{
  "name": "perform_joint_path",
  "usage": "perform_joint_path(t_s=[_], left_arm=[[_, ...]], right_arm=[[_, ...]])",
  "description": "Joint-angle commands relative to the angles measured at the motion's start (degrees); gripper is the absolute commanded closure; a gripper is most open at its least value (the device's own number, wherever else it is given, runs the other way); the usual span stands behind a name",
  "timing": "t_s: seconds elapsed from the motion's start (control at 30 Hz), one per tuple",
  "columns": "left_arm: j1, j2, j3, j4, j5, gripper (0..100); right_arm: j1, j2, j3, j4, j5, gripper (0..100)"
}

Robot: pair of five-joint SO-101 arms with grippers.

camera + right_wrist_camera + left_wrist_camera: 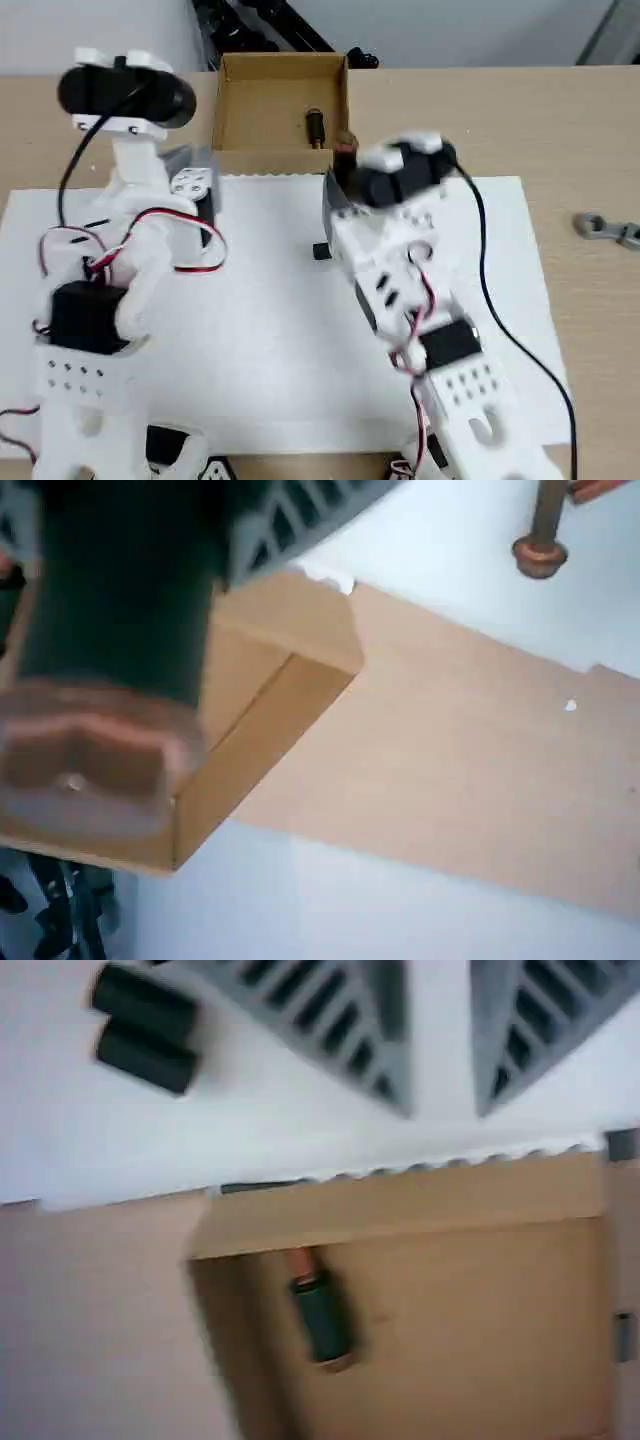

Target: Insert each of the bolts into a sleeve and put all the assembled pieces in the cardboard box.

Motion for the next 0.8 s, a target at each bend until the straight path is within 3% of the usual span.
perform_joint_path(t_s=[0.0,0.33,0.77], left_arm=[[-2.73,-2.29,-0.22,2.81,-1.93,99],[-10.81,-13.8,11.82,3.78,-2.29,99],[-11.69,-25.93,20.26,3.69,-5.45,99]], right_arm=[[0.84,10.86,-11.6,-4.18,0.62,99.5],[1.27,41.27,-36.92,-8.22,0.62,99.5],[5.93,78.9,-71.47,-7.78,0.62,99.1]])
